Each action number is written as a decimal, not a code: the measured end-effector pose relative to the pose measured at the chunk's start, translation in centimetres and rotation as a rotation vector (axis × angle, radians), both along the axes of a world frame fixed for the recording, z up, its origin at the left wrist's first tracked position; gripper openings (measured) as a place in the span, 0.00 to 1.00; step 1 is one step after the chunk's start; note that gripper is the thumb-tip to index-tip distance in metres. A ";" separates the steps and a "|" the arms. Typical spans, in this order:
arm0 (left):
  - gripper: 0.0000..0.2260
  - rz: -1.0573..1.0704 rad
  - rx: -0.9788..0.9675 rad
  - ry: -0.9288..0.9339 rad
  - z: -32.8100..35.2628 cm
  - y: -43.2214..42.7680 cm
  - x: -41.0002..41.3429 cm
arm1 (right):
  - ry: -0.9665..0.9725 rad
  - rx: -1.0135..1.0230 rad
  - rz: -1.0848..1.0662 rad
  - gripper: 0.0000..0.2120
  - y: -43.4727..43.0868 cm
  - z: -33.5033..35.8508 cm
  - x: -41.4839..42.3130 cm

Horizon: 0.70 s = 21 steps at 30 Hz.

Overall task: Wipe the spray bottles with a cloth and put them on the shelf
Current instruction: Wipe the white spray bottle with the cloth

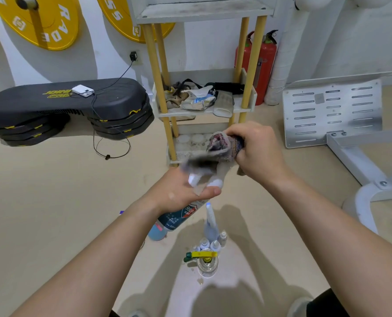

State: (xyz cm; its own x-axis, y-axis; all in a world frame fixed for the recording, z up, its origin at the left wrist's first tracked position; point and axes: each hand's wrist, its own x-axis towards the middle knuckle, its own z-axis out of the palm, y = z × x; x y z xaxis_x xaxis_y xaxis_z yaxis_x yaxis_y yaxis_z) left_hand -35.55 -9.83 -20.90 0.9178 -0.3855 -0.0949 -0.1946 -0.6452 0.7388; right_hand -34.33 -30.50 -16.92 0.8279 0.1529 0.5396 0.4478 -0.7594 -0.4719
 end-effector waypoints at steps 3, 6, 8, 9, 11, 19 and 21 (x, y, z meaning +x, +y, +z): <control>0.13 -0.037 0.064 -0.023 0.5 -0.1 -0.1 | 0.048 0.067 -0.036 0.18 0.1 0.1 0.2; 0.12 -0.036 0.043 0.000 0.4 0.3 0.1 | 0.112 0.112 -0.014 0.17 0.2 0.1 0.2; 0.16 -0.037 -0.005 0.057 0.0 1.0 0.3 | 0.198 0.084 0.030 0.19 -0.2 0.6 0.3; 0.17 -0.033 -0.028 0.085 -0.2 1.3 0.3 | 0.245 0.019 0.062 0.19 -0.7 0.9 0.4; 0.16 -0.019 -0.051 0.137 -0.3 1.7 0.4 | 0.384 -0.105 0.166 0.23 -1.5 1.2 0.4; 0.26 0.028 0.017 0.157 -0.9 1.2 0.6 | 0.743 -0.066 0.330 0.44 -2.6 1.3 -0.3; 0.26 0.023 0.045 0.140 -0.8 1.0 0.5 | 0.682 0.072 0.262 0.34 -2.6 0.8 -0.4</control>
State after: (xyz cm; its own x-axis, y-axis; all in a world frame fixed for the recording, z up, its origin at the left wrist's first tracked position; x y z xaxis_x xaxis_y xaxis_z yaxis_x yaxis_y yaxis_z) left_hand -35.05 -8.80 -21.74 0.9028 -0.3570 -0.2396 -0.0764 -0.6817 0.7276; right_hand -34.69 -33.07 -16.11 0.9244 0.3754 -0.0669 0.1989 -0.6244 -0.7554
